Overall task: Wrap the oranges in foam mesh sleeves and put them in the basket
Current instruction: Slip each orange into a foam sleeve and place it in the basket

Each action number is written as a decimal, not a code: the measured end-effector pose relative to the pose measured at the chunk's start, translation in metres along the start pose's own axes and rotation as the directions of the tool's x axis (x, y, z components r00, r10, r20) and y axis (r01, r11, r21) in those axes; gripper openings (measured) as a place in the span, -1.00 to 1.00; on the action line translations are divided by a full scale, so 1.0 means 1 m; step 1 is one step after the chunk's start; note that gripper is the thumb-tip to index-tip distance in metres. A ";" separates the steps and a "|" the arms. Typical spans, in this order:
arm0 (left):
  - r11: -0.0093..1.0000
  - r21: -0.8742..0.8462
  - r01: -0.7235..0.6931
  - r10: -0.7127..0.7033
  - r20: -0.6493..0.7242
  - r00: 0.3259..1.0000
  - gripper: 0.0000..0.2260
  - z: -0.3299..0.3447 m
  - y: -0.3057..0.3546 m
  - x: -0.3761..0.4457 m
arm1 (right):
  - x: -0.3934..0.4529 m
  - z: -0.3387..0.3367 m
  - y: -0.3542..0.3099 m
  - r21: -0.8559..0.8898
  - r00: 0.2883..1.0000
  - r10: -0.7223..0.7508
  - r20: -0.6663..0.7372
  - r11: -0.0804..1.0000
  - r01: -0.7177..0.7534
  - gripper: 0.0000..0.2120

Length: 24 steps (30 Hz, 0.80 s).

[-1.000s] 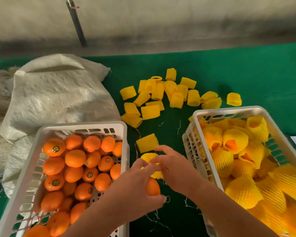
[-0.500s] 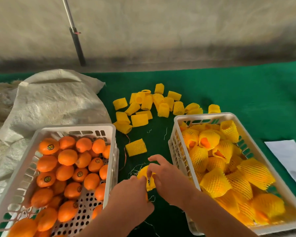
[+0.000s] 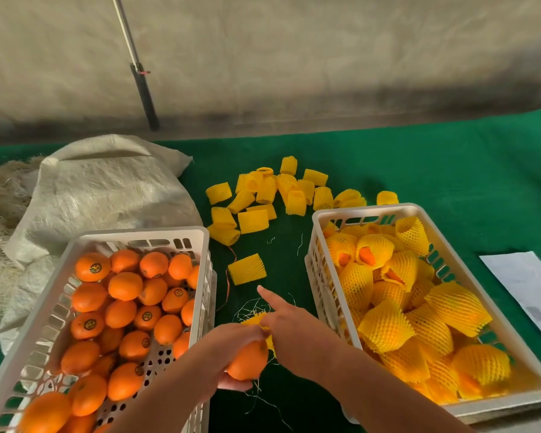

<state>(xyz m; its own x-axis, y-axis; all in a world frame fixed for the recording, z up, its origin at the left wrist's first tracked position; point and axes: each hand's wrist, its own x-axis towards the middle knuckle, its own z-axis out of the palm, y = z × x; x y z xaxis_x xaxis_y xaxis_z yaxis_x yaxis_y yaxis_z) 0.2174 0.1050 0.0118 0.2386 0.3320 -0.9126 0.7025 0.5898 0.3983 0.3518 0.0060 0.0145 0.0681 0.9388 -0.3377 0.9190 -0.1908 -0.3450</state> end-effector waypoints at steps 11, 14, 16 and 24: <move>0.595 -0.802 -0.051 0.236 0.114 0.965 -0.46 -0.018 0.017 -0.035 | -0.006 0.016 -0.004 0.298 0.978 0.204 -0.046 0.937 -0.181 -0.38; 0.610 -0.782 -0.125 0.287 0.071 0.955 -0.42 -0.017 0.009 -0.035 | -0.006 0.021 -0.010 0.417 0.974 0.195 -0.115 0.899 -0.131 -0.30; 0.732 -0.640 -0.232 0.305 0.005 0.952 -0.49 -0.016 0.004 -0.033 | -0.006 0.020 -0.011 0.458 0.968 0.183 -0.173 0.885 -0.085 -0.31; 0.581 0.536 -0.612 0.807 -0.279 0.521 -0.46 -0.007 -0.020 -0.027 | -0.018 0.011 -0.030 0.411 0.929 0.120 -0.351 0.911 0.038 -0.42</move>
<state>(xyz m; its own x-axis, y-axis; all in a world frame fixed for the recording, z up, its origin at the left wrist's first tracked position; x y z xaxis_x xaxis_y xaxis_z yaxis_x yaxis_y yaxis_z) 0.1926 0.0896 0.0290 0.5039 0.8542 -0.1284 0.6216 -0.2554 0.7405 0.3183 -0.0084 0.0212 0.3095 0.9497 -0.0477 0.6800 -0.2561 -0.6871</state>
